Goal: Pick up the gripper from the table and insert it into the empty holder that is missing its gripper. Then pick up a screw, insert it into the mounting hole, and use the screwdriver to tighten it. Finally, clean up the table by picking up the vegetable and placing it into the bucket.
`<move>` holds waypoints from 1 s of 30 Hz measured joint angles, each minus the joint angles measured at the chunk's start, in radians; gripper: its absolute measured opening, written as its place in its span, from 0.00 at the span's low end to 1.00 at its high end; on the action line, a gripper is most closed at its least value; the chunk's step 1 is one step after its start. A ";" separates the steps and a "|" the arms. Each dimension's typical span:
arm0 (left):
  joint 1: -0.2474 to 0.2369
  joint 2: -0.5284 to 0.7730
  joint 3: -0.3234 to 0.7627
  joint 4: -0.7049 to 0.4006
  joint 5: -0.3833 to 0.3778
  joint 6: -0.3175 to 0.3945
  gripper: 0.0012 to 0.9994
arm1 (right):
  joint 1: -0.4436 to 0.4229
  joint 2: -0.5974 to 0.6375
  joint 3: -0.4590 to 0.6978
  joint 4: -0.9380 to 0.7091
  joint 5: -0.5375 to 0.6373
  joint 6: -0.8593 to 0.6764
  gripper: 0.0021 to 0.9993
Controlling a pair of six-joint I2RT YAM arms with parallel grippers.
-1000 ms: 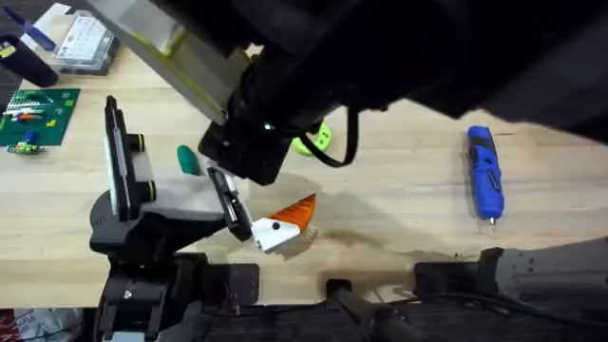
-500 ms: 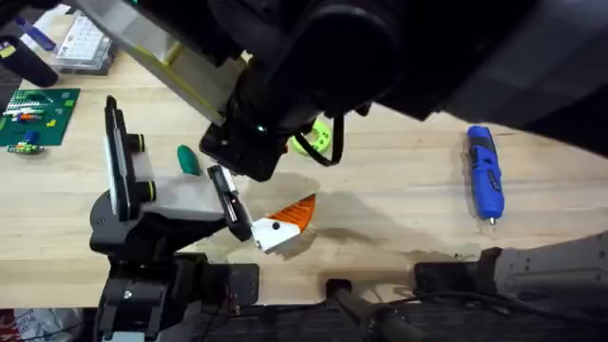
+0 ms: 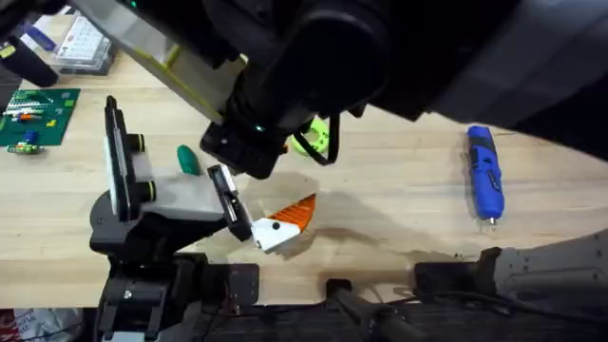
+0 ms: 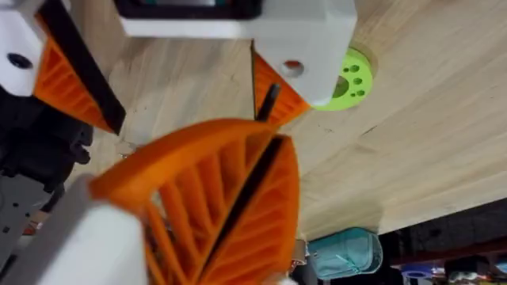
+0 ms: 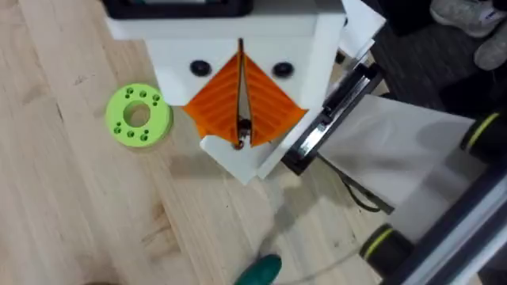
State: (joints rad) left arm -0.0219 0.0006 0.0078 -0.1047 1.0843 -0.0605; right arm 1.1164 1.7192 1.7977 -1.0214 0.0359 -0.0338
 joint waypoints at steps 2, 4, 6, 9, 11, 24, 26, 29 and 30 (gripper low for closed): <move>0.000 0.000 0.000 0.000 0.000 0.000 0.99 | 0.000 0.000 0.000 0.000 0.001 0.000 0.00; 0.000 0.000 0.000 0.000 0.000 0.000 0.99 | 0.000 0.000 0.000 0.000 0.001 0.000 0.00; 0.000 0.000 0.000 0.000 0.000 0.000 0.99 | 0.000 0.001 0.000 0.000 0.001 0.000 0.00; 0.000 0.000 0.000 0.000 0.000 0.000 0.99 | 0.000 0.005 0.000 0.002 0.001 0.000 0.00; 0.000 0.000 0.000 0.000 0.000 0.000 0.99 | 0.000 0.015 0.001 0.003 0.001 0.000 0.00; 0.000 0.001 0.000 0.000 0.000 -0.011 0.99 | -0.002 0.048 0.006 0.011 0.001 -0.001 0.00; 0.000 0.001 0.000 0.000 0.000 -0.011 0.99 | -0.005 0.048 0.006 0.011 0.001 -0.001 0.00; 0.000 0.001 0.000 0.000 0.000 -0.011 0.99 | -0.007 0.048 0.007 0.007 0.001 -0.001 0.00; 0.000 0.001 0.000 0.000 0.000 -0.011 0.99 | -0.008 0.048 0.009 0.002 0.001 -0.001 0.00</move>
State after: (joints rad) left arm -0.0219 0.0017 0.0078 -0.1051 1.0843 -0.0719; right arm 1.1087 1.7676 1.8063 -1.0199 0.0368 -0.0345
